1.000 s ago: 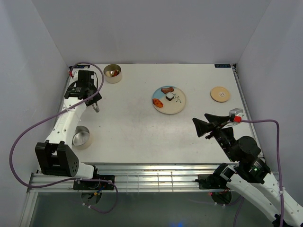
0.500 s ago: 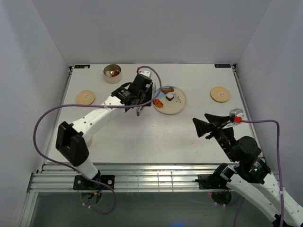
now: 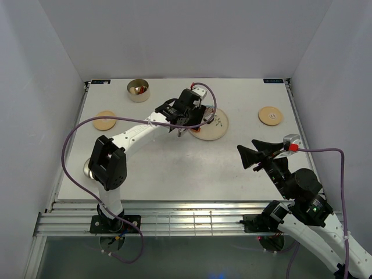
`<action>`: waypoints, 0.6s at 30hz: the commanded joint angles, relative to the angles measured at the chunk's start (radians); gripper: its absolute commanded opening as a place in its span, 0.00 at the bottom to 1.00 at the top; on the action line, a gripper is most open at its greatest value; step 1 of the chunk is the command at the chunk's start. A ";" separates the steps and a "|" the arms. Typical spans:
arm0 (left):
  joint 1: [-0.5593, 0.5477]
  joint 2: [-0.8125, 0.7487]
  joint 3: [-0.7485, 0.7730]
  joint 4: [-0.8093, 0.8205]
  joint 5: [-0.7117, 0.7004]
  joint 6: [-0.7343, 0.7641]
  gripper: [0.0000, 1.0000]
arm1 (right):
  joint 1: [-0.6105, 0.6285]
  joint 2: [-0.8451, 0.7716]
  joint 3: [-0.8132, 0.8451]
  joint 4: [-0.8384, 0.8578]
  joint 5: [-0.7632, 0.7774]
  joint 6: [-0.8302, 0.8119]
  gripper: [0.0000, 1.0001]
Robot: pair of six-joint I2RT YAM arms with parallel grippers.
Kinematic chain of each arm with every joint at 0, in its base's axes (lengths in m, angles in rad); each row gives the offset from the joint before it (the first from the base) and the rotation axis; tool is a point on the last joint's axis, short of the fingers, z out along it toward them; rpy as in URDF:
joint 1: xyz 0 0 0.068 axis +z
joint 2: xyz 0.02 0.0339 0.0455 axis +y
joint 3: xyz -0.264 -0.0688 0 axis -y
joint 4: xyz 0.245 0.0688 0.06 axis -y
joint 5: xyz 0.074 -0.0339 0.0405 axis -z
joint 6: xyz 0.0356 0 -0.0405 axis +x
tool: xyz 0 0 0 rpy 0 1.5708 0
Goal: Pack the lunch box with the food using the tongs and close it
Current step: Pick up the fake food from the plate.
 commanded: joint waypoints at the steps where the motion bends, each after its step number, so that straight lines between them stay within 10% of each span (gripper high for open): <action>1: -0.010 -0.008 0.062 0.060 0.024 0.057 0.68 | 0.003 -0.007 0.010 0.041 0.012 -0.008 0.72; 18: -0.049 0.120 0.122 0.045 -0.046 0.124 0.69 | 0.003 0.004 0.007 0.044 0.013 -0.008 0.72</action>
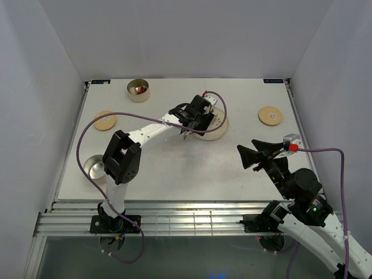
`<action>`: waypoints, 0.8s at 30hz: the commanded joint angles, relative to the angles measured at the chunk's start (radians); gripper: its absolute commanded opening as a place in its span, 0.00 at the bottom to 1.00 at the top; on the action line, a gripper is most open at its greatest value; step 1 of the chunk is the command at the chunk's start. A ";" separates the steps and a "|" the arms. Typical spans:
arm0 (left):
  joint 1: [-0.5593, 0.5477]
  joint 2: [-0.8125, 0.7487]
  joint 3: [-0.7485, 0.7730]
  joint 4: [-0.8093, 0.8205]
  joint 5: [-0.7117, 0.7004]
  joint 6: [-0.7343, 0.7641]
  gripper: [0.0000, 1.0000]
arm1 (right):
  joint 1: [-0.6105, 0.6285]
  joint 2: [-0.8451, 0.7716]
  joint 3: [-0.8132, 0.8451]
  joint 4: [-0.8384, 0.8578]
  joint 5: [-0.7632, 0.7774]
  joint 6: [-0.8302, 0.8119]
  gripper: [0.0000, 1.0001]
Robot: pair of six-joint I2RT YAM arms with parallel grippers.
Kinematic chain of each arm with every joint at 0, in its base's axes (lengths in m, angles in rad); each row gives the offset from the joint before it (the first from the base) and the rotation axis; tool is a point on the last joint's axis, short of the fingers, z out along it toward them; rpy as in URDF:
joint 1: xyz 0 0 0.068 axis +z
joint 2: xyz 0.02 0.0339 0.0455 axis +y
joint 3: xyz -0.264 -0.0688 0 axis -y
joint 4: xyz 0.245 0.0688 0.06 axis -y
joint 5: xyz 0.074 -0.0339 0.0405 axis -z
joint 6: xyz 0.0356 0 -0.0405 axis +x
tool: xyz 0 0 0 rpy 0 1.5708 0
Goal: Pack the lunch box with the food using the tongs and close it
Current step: Pick up the fake food from the plate.
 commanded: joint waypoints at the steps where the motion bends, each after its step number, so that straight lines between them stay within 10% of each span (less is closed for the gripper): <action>1: -0.007 -0.022 0.049 0.011 -0.021 0.014 0.69 | 0.005 0.003 0.007 0.044 0.013 -0.008 0.72; 24: -0.018 0.030 0.034 0.017 0.004 -0.004 0.64 | 0.003 0.000 0.005 0.044 0.020 -0.008 0.72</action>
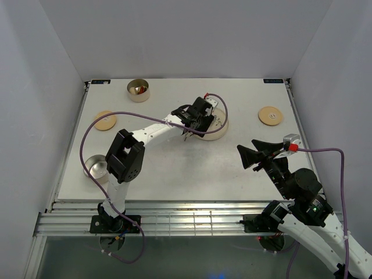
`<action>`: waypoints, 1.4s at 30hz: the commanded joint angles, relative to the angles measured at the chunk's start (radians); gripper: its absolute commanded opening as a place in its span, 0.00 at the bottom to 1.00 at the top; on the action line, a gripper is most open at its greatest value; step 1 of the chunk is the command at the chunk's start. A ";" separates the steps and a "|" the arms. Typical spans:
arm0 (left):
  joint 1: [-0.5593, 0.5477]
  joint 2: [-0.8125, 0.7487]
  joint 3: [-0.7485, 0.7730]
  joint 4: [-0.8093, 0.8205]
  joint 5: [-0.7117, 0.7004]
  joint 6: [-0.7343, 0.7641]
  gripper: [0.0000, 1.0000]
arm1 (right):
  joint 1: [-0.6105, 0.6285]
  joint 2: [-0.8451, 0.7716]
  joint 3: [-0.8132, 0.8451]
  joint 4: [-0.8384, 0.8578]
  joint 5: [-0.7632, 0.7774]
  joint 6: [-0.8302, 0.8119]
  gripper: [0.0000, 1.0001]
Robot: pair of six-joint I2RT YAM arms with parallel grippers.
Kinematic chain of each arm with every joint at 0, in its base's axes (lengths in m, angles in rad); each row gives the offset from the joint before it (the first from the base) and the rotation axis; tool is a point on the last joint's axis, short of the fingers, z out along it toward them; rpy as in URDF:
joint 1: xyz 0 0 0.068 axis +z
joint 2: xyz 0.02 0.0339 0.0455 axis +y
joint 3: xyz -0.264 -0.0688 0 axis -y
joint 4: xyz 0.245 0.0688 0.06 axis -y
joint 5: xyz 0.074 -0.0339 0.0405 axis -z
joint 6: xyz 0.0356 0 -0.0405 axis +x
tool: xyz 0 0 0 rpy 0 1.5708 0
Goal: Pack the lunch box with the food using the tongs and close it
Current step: Pick up the fake food from the plate, then place the fake food in the packing box.
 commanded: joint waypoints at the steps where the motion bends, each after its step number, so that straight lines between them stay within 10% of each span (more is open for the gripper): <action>1: -0.008 -0.008 0.027 0.020 0.009 -0.009 0.64 | 0.003 -0.001 0.005 0.044 0.021 -0.008 0.72; 20: -0.017 -0.128 -0.061 -0.016 -0.149 -0.124 0.33 | 0.003 0.008 0.001 0.049 0.033 -0.010 0.72; 32: 0.069 -0.180 0.116 -0.450 -0.401 -0.537 0.26 | 0.003 -0.005 0.001 0.051 0.035 -0.010 0.72; 42: 0.196 -0.474 -0.022 -0.621 -0.468 -0.808 0.27 | 0.003 0.002 0.001 0.055 0.021 -0.010 0.72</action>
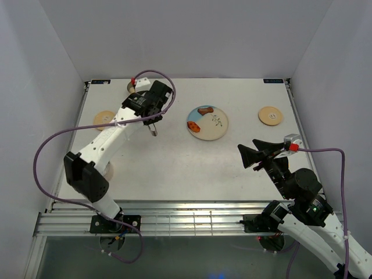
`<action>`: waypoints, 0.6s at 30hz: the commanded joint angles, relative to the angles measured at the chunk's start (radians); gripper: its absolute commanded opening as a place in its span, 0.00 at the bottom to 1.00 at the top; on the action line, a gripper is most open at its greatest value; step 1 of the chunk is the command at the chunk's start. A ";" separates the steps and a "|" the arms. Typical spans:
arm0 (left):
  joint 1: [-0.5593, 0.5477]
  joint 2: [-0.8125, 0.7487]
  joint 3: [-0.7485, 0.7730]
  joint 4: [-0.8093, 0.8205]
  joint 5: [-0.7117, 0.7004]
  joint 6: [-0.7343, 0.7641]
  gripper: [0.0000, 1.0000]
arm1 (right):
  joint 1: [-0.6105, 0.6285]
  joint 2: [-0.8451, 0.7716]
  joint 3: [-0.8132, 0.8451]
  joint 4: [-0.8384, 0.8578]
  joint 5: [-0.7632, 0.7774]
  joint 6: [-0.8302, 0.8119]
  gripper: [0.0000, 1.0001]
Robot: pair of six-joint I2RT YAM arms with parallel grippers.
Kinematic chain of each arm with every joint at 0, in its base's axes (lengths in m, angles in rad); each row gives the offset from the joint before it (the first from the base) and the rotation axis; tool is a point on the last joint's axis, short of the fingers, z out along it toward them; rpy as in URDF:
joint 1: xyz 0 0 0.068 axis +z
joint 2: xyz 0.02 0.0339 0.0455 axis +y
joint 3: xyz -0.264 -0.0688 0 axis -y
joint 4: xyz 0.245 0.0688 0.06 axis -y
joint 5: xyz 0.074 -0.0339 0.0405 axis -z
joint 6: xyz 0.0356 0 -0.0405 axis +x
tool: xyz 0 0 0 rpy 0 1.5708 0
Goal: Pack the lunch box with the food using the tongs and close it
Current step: Place the fake food in the packing box.
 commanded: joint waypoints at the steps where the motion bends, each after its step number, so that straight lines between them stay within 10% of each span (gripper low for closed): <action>1: 0.022 -0.133 -0.042 -0.098 -0.059 -0.123 0.28 | 0.003 0.004 0.001 0.054 0.002 -0.008 0.72; 18: 0.123 -0.486 -0.347 -0.304 -0.091 -0.426 0.22 | 0.003 0.027 -0.002 0.066 0.004 -0.007 0.73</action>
